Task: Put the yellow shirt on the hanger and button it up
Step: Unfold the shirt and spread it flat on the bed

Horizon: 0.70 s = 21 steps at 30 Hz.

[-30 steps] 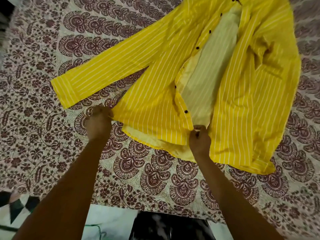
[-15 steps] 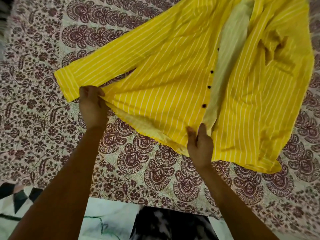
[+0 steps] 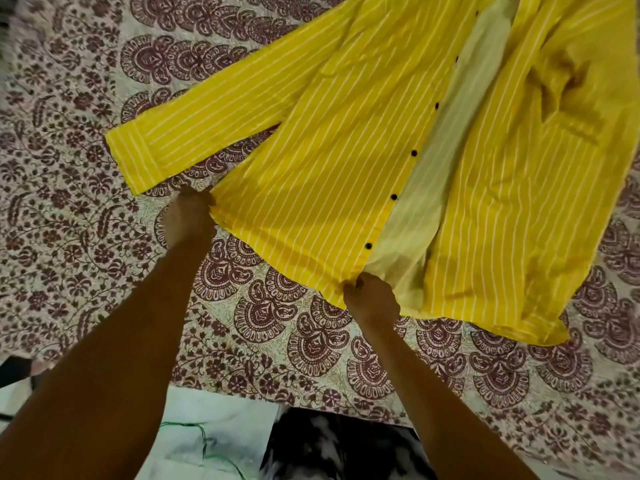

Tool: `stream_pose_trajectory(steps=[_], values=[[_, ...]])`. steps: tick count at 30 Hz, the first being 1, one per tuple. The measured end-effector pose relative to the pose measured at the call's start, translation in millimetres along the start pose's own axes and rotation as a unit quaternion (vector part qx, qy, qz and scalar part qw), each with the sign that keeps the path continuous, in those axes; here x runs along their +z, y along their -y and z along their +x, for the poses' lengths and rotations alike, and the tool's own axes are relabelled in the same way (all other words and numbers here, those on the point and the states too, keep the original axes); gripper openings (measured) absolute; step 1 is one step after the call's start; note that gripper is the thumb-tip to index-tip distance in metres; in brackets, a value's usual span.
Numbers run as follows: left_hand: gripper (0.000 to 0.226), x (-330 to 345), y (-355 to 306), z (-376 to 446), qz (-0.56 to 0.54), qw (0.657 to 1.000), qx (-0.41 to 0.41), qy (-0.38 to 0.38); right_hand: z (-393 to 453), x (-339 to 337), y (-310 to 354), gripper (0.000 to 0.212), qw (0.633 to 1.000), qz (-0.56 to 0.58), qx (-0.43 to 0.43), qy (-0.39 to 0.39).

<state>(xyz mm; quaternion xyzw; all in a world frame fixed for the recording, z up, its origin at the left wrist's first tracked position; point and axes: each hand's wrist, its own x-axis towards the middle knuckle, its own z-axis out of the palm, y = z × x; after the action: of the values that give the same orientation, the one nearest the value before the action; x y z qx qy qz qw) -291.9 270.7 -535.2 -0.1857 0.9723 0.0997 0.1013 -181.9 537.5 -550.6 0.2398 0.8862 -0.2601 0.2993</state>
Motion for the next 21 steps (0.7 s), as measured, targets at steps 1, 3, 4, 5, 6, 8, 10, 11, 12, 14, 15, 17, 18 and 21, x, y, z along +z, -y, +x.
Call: stream_pose_trajectory(steps=[1, 3, 4, 5, 6, 8, 10, 11, 12, 14, 15, 17, 18, 21], values=[[0.034, 1.2, -1.5, -2.7, 0.001, 1.0, -0.011, 0.009, 0.9, -0.9, 1.9, 0.024, 1.0, -0.008, 0.008, 0.003], [0.036, 0.6, -3.9, -6.3, -0.004, 0.999, -0.044, 0.007, 3.5, -4.9, 5.0, 0.024, 0.999, -0.015, 0.021, 0.02], [0.036, -0.4, -5.3, -8.3, -0.002, 0.998, -0.056, 0.006, 4.7, -7.8, 5.9, 0.024, 0.999, -0.015, 0.024, 0.031], [0.036, -2.7, -6.6, -9.6, 0.006, 0.998, -0.06, 0.005, 5.7, -12.0, 6.6, 0.026, 0.999, -0.016, 0.022, 0.042], [0.035, -5.1, -8.0, -11.0, 0.012, 0.998, -0.061, 0.002, 6.2, -16.3, 6.3, 0.028, 0.999, -0.016, 0.017, 0.049], [0.032, -12.0, -13.8, -11.9, 0.008, 0.998, -0.055, -0.014, 6.5, -27.8, 4.3, 0.031, 0.999, -0.003, 0.007, 0.041], [0.029, -18.3, -25.0, -10.8, -0.004, 0.999, -0.031, -0.03, 8.3, -42.4, 3.3, 0.042, 1.0, 0.024, 0.009, 0.011], [0.027, -21.1, -32.9, -8.8, -0.007, 0.999, -0.018, -0.029, 11.2, -49.1, 3.8, 0.045, 0.999, 0.037, 0.008, -0.005], [0.026, -22.9, -41.8, -6.2, -0.017, 0.999, -0.008, -0.026, 15.6, -55.0, 4.6, 0.044, 0.999, 0.047, 0.003, -0.02], [0.025, -24.1, -63.7, 3.7, -0.047, 0.999, 0.007, -0.025, 31.3, -70.5, 9.1, 0.033, 0.996, 0.068, -0.014, -0.06], [0.025, -22.9, -75.6, 11.8, -0.064, 0.997, 0.018, -0.027, 42.6, -78.7, 12.6, 0.027, 0.993, 0.08, -0.025, -0.081], [0.024, -18.9, -96.4, 25.9, -0.093, 0.995, 0.035, -0.032, 62.3, -93.8, 21.1, 0.017, 0.987, 0.108, -0.047, -0.114], [0.024, -16.3, -107.9, 36.4, -0.114, 0.992, 0.042, -0.033, 74.8, -102.4, 25.7, 0.013, 0.983, 0.123, -0.052, -0.126], [0.022, -12.2, -135.2, 66.0, -0.19, 0.98, 0.055, -0.02, 109.9, -121.6, 36.0, 0.009, 0.975, 0.151, -0.072, -0.146]])
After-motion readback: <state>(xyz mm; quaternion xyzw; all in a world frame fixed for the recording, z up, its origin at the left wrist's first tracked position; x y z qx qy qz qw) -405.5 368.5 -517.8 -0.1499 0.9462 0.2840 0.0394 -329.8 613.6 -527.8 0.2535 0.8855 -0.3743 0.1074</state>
